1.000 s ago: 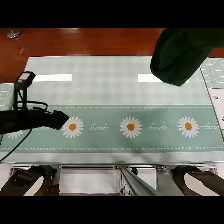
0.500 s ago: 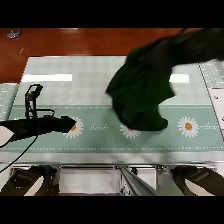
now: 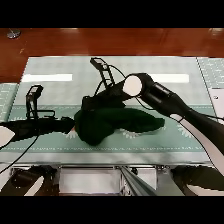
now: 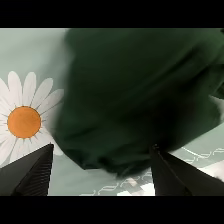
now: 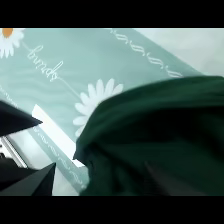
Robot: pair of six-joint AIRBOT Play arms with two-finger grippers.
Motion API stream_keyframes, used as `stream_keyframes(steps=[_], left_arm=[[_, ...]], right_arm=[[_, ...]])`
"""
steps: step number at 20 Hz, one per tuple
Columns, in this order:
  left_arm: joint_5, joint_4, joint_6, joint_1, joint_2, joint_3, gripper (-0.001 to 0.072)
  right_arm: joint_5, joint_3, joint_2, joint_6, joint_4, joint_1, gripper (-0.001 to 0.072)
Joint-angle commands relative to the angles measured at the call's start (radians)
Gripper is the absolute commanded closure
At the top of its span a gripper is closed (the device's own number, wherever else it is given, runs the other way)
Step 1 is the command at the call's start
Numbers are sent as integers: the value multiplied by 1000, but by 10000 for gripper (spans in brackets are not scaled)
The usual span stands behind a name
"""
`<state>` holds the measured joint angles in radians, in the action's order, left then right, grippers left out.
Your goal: Fold the shirts.
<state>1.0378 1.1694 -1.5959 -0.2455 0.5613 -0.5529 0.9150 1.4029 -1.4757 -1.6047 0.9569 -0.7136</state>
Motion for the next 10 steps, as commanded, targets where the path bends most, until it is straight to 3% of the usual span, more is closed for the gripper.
stream_keyframes(steps=[1, 5, 7, 10], left_arm=[[29, 17, 17, 2, 0, -3, 4], [161, 133, 10, 2, -1, -2, 4], [167, 129, -45, 2, 0, 18, 4], [80, 103, -114, 2, 0, 123, 4]], right_arm=[[190, 35, 39, -6, -14, 190, 86], [460, -18, 298, -14, 323, 597, 87], [470, -183, 447, -9, 426, 792, 87], [393, -584, 657, 6, 383, 1040, 95]])
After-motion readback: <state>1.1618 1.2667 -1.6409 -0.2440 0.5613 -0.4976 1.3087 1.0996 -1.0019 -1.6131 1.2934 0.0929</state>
